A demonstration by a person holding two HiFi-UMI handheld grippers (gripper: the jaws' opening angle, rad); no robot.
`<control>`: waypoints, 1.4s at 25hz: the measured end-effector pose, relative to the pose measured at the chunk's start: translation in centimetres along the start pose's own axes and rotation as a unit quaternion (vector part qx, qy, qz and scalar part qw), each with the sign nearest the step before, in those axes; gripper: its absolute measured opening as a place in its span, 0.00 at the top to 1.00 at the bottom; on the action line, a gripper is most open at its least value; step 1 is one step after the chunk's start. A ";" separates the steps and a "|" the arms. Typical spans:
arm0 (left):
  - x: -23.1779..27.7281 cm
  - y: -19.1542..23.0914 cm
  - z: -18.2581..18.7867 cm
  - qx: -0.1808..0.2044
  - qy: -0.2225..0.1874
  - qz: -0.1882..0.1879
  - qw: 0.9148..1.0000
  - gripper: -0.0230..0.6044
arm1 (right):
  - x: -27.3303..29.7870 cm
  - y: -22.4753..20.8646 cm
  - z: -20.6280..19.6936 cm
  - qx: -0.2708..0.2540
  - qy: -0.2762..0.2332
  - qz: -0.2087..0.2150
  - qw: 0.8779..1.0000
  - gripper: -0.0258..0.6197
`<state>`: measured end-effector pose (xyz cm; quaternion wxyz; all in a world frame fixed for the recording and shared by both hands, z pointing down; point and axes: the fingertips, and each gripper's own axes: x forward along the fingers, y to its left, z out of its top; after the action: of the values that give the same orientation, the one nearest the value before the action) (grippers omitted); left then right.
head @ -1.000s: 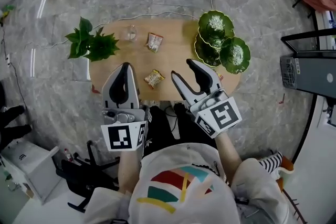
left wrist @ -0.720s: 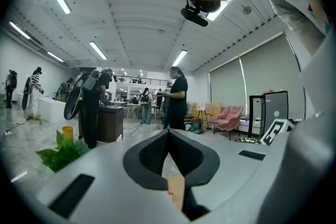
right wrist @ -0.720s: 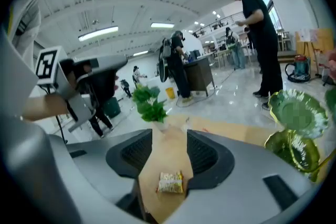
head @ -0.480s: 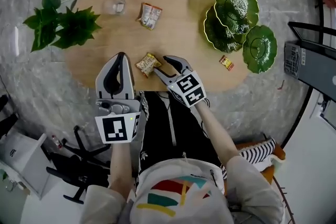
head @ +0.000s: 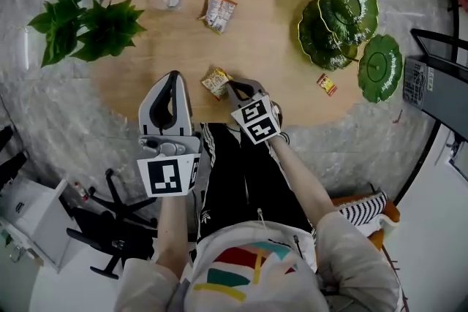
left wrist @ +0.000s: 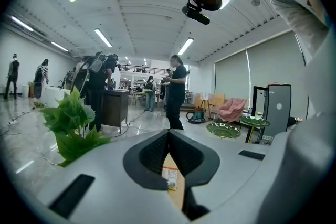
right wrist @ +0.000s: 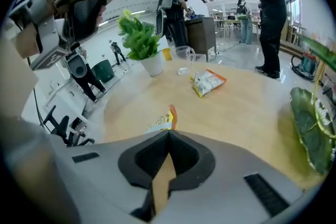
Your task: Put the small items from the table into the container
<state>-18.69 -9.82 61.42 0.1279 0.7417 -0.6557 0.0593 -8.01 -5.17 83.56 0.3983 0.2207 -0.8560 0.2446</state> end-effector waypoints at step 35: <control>-2.1 -12.3 29.0 0.068 -0.143 -0.125 0.979 0.95 | -45.8 -14.6 12.7 0.097 -0.266 -0.372 0.884 0.94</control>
<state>-9.15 -14.28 31.63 -0.0113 0.8259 -0.5634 -0.0192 19.86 -15.79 43.74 0.1941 0.6168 -0.7572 0.0922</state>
